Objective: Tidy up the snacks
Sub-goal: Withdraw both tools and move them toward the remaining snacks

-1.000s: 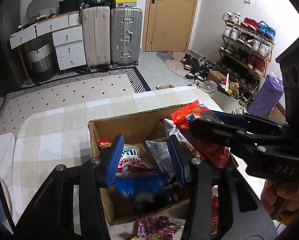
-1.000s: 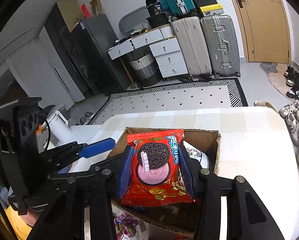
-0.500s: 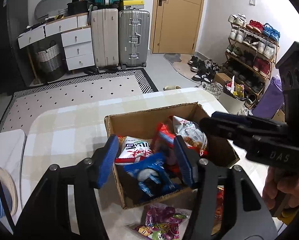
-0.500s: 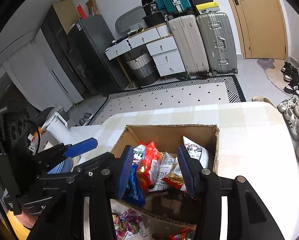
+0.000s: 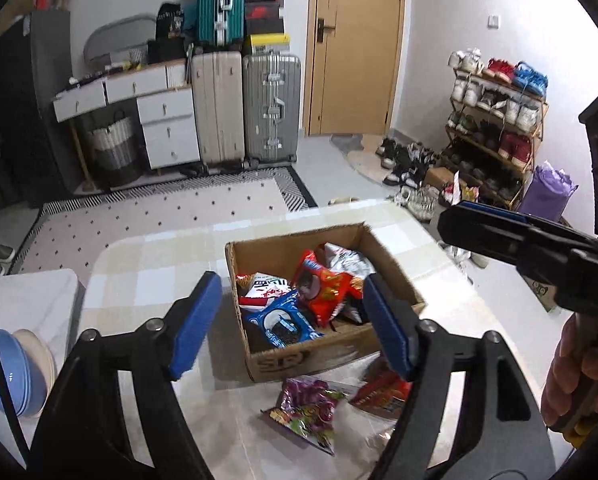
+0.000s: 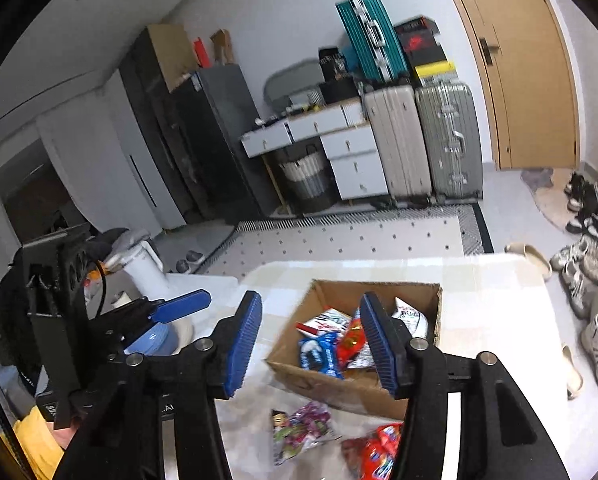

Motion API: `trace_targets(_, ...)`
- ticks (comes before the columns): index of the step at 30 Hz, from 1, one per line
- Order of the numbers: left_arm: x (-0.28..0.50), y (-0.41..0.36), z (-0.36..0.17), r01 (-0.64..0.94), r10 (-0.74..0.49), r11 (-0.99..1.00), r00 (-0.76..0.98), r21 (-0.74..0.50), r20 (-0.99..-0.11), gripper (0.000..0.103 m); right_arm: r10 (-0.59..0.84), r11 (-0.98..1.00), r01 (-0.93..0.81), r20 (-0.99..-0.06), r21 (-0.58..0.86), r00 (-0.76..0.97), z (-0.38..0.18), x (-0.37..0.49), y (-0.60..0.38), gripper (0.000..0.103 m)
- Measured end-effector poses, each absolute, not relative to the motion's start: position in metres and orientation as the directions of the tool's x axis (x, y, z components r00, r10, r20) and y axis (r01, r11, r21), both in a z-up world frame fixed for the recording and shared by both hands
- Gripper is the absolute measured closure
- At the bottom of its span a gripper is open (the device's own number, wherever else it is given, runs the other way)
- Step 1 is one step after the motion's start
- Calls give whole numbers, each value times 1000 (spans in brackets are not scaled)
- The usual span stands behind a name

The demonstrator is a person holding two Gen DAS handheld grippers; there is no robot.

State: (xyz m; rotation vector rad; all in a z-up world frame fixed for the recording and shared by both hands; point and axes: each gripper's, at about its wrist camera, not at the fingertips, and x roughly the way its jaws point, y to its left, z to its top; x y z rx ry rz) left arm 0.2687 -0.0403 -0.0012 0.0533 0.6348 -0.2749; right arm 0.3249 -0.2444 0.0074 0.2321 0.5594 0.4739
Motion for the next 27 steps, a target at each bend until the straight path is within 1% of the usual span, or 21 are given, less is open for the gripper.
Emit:
trace_targets(2, 245, -39, 14, 266, -236, 964, 793, -29, -561, 24, 498, 863, -384, -422, 329, 758, 20, 303, -245, 33)
trace_targets(6, 205, -40, 45, 262, -242, 964, 825, -33, -511, 22, 508, 856, -413, -356, 311, 784, 43, 256, -247, 22)
trace_targets(8, 183, -39, 57, 250, -231, 968, 839, -27, -493, 17, 507, 857, -425, -329, 292, 797, 52, 234, -247, 15)
trace_targets(12, 143, -34, 75, 255, -247, 966, 857, -44, -452, 14, 493, 867, -436, -283, 243, 823, 62, 190, -243, 10)
trace_targets(15, 111, -30, 84, 239, -235, 970, 881, -42, -411, 0, 481, 875, -439, -251, 205, 840, 64, 157, -238, 4)
trace_targets(19, 69, -20, 89, 230, -229, 972, 900, -42, -371, 0, 501, 863, -466, -211, 195, 839, 57, 119, -239, 1)
trace_targets(25, 12, 3, 77, 187, -200, 980, 926, -71, -322, 0, 465, 885, -445, -191, 139, 865, 37, 76, -240, 1)
trace_targets(27, -1, 11, 67, 170, -188, 982, 931, -85, -313, 0, 467, 883, -443, -180, 156, 866, 26, 65, -245, 1)
